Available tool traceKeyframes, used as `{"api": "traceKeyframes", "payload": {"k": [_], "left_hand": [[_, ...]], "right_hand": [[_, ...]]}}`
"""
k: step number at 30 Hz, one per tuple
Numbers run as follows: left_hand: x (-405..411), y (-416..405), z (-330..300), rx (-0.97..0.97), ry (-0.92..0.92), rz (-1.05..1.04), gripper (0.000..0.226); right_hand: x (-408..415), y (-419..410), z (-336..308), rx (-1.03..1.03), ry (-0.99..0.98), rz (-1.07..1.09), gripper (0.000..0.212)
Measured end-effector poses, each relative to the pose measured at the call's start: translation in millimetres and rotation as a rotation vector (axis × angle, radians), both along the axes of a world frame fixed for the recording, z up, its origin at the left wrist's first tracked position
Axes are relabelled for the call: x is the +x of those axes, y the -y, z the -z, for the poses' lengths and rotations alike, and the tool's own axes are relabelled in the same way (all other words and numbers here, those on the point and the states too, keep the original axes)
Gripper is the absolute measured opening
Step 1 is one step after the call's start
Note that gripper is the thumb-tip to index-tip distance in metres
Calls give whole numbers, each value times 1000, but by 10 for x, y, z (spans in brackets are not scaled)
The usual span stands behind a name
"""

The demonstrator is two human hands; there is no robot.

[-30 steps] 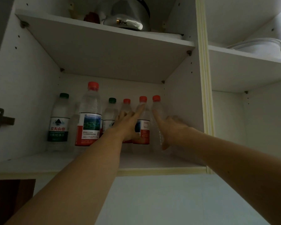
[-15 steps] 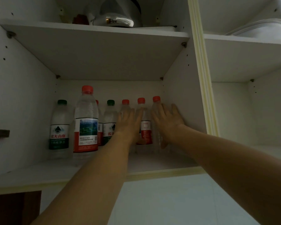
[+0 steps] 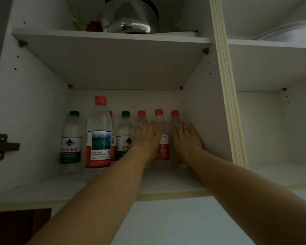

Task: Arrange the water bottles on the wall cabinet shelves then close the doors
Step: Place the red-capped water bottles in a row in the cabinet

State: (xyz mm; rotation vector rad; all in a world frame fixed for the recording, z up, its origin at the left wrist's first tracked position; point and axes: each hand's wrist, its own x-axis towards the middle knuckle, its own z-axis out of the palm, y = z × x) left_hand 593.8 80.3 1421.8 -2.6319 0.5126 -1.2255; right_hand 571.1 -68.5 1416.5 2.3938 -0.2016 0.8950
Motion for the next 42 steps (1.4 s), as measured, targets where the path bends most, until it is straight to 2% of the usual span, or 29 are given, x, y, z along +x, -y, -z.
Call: {"api": "traceKeyframes", "payload": {"k": [4,8,13,22,25,30,38,42], "left_hand": [[-2,-9,-66,7,-29,24,117],[37,-38,-203,13,-85,27,125],[152,29,-244,24,-110,29,129],[258,10,-216,86,6,-20,125],[220,31,-186,92,41,-63,124],[202,88,-151,83,12,-93,118],[125,5,-147,35,14,11,105],[-117,62,-192,-68,58,129,81]], "right_hand": [[-47,15,1,34,19,-38,106],[-57,29,-7,41,27,-41,101],[-31,36,-27,21,1,-6,106],[35,69,-21,-38,-4,26,106],[60,72,-2,-82,-10,57,113],[104,88,37,-139,1,92,117],[86,73,56,-138,22,104,116],[16,32,48,-70,37,40,93]]}}
